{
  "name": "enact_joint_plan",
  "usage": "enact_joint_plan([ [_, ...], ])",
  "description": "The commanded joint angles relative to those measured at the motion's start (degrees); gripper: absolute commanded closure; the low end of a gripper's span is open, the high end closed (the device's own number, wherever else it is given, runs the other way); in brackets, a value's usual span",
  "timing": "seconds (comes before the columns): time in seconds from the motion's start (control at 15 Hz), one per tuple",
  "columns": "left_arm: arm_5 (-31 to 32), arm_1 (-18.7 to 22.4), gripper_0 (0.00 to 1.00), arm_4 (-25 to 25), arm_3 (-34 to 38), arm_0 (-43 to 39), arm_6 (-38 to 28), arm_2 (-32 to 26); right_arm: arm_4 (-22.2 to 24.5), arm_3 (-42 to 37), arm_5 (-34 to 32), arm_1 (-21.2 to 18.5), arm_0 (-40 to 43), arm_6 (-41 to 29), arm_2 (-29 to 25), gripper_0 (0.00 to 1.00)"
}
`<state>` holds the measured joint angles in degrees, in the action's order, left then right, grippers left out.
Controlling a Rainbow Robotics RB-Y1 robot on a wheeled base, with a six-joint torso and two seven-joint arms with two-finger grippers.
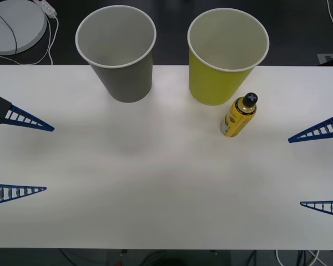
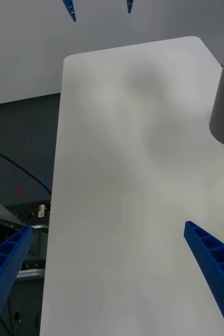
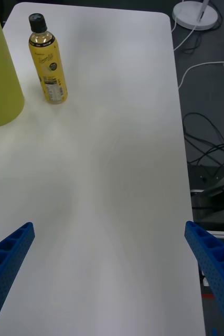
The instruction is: Put the can into the green bin and the plastic bottle into the gray bin
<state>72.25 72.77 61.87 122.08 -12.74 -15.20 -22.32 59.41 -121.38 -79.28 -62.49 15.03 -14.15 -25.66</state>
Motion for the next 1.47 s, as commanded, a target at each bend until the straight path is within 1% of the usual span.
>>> enact_joint_plan([
  [0.07,0.0,0.0,0.0,0.0,0.0,0.0,0.0,0.0,0.0,0.0,0.0,0.0,0.0,0.0,0.0,0.0],
  [0.2,0.0,0.0,0.0,0.0,0.0,0.0,0.0,0.0,0.0,0.0,0.0,0.0,0.0,0.0,0.0,0.0],
  [0.27,0.0,0.0,0.0,0.0,0.0,0.0,0.0,0.0,-0.9,-0.1,0.4,2.6,0.4,0.0,0.5,0.0],
  [0.33,0.0,0.0,0.0,0.0,0.0,0.0,0.0,0.0,-2.0,0.1,0.4,3.7,0.5,0.3,0.4,0.0],
  [0.4,0.0,0.0,0.0,0.0,0.0,0.0,0.0,0.0,-2.9,-0.2,0.6,3.9,0.5,0.4,0.4,0.0],
  [0.6,0.0,0.0,0.0,0.0,0.0,0.0,0.0,0.0,-2.9,-1.2,2.5,4.0,1.3,0.5,0.4,0.0],
  [1.07,0.0,0.0,0.0,0.0,0.0,0.0,0.0,0.0,-0.1,-2.5,7.6,3.9,5.3,1.8,0.4,0.0],
  [1.47,0.0,0.0,0.0,0.0,0.0,0.0,0.0,0.0,1.5,-4.7,16.3,4.0,11.3,2.7,0.4,0.0],
])
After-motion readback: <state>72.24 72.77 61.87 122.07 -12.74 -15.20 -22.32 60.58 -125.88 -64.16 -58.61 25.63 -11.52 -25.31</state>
